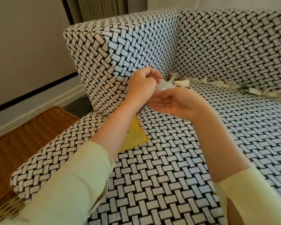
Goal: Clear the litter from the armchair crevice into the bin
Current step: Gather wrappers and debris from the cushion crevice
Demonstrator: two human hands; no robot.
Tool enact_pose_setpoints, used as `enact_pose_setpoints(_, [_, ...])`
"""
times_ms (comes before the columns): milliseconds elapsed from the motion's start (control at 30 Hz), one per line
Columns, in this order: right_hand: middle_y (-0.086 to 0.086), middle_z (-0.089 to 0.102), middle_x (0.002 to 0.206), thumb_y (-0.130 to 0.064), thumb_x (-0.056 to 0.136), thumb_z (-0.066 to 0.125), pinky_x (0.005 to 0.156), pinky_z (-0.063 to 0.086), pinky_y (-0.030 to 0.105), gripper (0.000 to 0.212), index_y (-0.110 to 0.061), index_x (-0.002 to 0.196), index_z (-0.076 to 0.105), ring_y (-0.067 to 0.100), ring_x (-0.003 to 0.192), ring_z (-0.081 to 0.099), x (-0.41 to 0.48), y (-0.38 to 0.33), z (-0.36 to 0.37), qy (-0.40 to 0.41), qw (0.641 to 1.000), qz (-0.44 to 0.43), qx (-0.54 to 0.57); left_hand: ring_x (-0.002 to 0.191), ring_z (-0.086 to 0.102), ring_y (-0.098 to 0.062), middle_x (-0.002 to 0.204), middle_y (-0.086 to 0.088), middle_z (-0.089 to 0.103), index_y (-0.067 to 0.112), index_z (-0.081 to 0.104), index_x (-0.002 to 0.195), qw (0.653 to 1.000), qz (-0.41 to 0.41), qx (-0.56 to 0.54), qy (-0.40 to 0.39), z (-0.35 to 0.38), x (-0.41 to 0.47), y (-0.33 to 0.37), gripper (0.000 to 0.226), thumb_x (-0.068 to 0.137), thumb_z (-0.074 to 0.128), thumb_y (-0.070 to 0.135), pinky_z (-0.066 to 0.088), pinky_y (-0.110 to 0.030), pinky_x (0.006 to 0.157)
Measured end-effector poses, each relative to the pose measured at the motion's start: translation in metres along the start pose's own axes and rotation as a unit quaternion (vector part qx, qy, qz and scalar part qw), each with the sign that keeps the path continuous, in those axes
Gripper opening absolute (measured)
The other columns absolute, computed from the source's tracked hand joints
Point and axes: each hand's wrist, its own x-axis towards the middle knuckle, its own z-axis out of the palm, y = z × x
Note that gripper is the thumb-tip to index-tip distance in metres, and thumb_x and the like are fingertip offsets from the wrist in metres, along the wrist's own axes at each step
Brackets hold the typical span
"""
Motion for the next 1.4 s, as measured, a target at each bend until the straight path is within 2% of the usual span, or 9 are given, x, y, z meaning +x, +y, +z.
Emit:
enact_pose_setpoints(233, [0.008, 0.061, 0.077, 0.013, 0.088, 0.042, 0.061, 0.052, 0.019, 0.027, -0.003, 0.098, 0.062, 0.012, 0.062, 0.055, -0.002, -0.010, -0.062, 0.250, 0.967, 0.037, 0.011, 0.088, 0.053, -0.015, 0.097, -0.002, 0.057, 0.023, 0.051, 0.072, 0.980, -0.197, 0.019, -0.036, 0.031, 0.040, -0.004, 0.032, 0.085, 0.041, -0.005, 0.047, -0.022, 0.067])
enact_pose_setpoints(400, [0.009, 0.057, 0.084, 0.006, 0.084, 0.053, 0.061, 0.046, 0.024, 0.030, -0.010, 0.108, 0.061, 0.013, 0.064, 0.049, 0.010, -0.018, -0.078, 0.293, 0.952, 0.031, -0.082, 0.092, 0.051, -0.015, 0.104, 0.000, 0.057, 0.017, 0.055, 0.095, 0.966, -0.237, 0.095, -0.035, 0.046, 0.054, -0.003, 0.008, 0.091, 0.051, 0.012, 0.042, -0.019, 0.066])
enact_pose_setpoints(533, [0.015, 0.017, 0.141, -0.018, 0.070, 0.079, 0.101, 0.038, 0.039, 0.095, -0.030, 0.143, 0.020, 0.028, 0.119, 0.036, 0.019, -0.019, -0.083, 0.196, 0.910, 0.066, -0.359, 0.107, 0.049, -0.014, 0.132, -0.004, 0.047, 0.013, 0.040, 0.133, 0.960, -0.217, 0.146, -0.097, 0.051, 0.061, -0.002, 0.051, 0.085, 0.058, 0.005, 0.042, -0.016, 0.077])
enact_pose_setpoints(633, [0.020, -0.005, 0.149, -0.029, 0.060, 0.086, 0.103, 0.034, 0.046, 0.126, -0.031, 0.147, -0.006, 0.041, 0.133, 0.024, 0.027, -0.012, -0.084, 0.156, 0.876, 0.074, -0.451, 0.128, 0.041, -0.022, 0.145, -0.005, 0.035, 0.017, 0.022, 0.145, 0.947, -0.206, 0.186, -0.165, 0.054, 0.067, -0.002, 0.080, 0.079, 0.067, 0.008, 0.040, -0.029, 0.099])
enact_pose_setpoints(900, [0.012, 0.000, 0.154, -0.023, 0.070, 0.079, 0.108, 0.030, 0.031, 0.109, -0.011, 0.149, 0.003, 0.028, 0.139, 0.024, 0.078, -0.006, -0.092, 0.212, 0.874, -0.006, -0.438, 0.139, 0.027, -0.022, 0.158, -0.001, 0.006, 0.034, -0.003, 0.148, 0.921, -0.202, 0.172, -0.287, 0.071, 0.099, 0.011, 0.093, 0.082, 0.062, 0.043, 0.023, -0.041, 0.113])
enact_pose_setpoints(1067, [0.013, 0.007, 0.150, -0.036, 0.067, 0.079, 0.111, 0.022, 0.039, 0.113, -0.019, 0.149, 0.002, 0.030, 0.137, 0.019, 0.092, -0.016, -0.100, 0.254, 0.804, -0.037, -0.536, 0.114, 0.041, -0.006, 0.142, 0.014, 0.031, 0.025, -0.005, 0.148, 0.917, -0.231, 0.135, -0.296, 0.080, 0.117, -0.009, 0.102, 0.080, 0.069, 0.030, 0.038, -0.021, 0.086])
enact_pose_setpoints(1200, [0.013, -0.027, 0.151, -0.058, 0.056, 0.076, 0.112, 0.000, 0.056, 0.133, -0.034, 0.143, -0.022, 0.038, 0.141, -0.013, 0.114, -0.028, -0.111, 0.205, 0.769, 0.031, -0.605, 0.116, 0.052, -0.019, 0.143, -0.002, 0.043, 0.024, -0.010, 0.148, 0.918, -0.255, 0.143, -0.269, 0.093, 0.132, -0.035, 0.106, 0.079, 0.070, 0.014, 0.047, -0.032, 0.084])
enact_pose_setpoints(1300, [0.012, -0.034, 0.148, -0.049, 0.061, 0.078, 0.109, -0.009, 0.057, 0.131, -0.039, 0.139, -0.026, 0.037, 0.137, -0.027, 0.134, -0.026, -0.117, 0.173, 0.789, 0.038, -0.588, 0.118, 0.053, -0.024, 0.142, -0.004, 0.045, 0.025, 0.005, 0.149, 0.935, -0.256, 0.119, -0.216, 0.103, 0.139, -0.049, 0.098, 0.078, 0.072, 0.013, 0.046, -0.031, 0.084])
enact_pose_setpoints(1400, [0.009, -0.020, 0.154, -0.037, 0.078, 0.067, 0.112, -0.008, 0.052, 0.102, -0.034, 0.146, -0.010, 0.030, 0.143, -0.015, 0.139, -0.019, -0.119, 0.177, 0.802, 0.006, -0.571, 0.105, 0.059, -0.019, 0.114, 0.005, 0.060, 0.020, 0.045, 0.135, 0.955, -0.274, 0.039, -0.106, 0.114, 0.136, -0.059, 0.060, 0.080, 0.070, 0.018, 0.048, -0.027, 0.080])
